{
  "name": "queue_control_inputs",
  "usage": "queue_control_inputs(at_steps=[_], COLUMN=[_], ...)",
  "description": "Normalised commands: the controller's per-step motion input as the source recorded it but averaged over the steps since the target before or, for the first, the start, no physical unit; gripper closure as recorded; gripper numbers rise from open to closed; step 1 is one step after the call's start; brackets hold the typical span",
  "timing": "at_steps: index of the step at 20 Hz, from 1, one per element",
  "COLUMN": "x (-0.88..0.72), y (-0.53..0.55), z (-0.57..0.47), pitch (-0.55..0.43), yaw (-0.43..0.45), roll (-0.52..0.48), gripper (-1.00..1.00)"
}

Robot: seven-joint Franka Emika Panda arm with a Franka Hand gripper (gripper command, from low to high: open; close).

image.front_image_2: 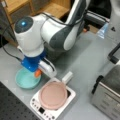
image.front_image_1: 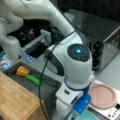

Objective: Open the drawer. Pick up the carrot. Put the carrots in the drawer.

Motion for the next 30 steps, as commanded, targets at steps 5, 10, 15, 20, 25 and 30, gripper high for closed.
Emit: queue_control_inputs(at_steps=[5, 10, 15, 20, 25, 30], x=[-0.21, -0.2, -0.21, -0.28, -0.37, -0.39], y=[0.08, 0.08, 0.08, 0.11, 0.14, 0.14], z=[-0.06, -0.05, -0.03, 0.11, 0.07, -0.06], pitch=[-0.086, -0.089, -0.137, -0.253, -0.217, -0.181], yaw=[-0.057, -0.056, -0.056, -0.029, -0.012, -0.021], roll=[-0.154, -0.154, -0.139, -0.076, -0.05, -0.025], gripper=[1.0, 1.0, 1.0, 1.0, 1.0, 1.0])
